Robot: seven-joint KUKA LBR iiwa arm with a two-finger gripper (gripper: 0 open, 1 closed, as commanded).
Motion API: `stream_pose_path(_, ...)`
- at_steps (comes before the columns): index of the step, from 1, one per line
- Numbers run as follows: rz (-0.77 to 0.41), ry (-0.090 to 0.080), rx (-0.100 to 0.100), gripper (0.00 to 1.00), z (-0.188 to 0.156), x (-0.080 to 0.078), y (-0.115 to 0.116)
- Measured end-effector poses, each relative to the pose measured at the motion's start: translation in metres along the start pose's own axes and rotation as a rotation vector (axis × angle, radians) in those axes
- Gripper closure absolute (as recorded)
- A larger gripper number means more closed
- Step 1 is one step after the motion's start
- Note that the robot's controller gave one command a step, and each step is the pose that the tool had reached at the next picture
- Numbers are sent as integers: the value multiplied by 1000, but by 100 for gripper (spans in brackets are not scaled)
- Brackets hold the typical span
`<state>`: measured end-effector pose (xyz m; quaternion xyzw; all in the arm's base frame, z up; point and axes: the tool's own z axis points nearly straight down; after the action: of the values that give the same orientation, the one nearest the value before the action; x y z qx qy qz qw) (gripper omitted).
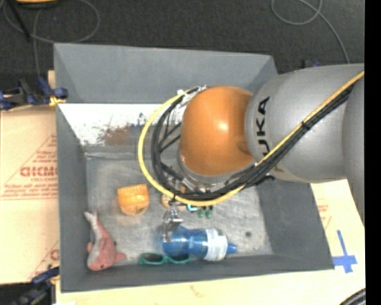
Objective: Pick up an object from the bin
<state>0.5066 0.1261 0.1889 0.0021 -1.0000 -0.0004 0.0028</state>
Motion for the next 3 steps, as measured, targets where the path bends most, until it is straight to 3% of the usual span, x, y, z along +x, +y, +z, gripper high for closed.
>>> stream_pose_path(1,3,-8,-1,0,-4,-2,-1)
stream_pose_path(2,26,-14,-2,0,47,12,-13)
stream_pose_path(3,-87,-1,3,0,81,25,-20)
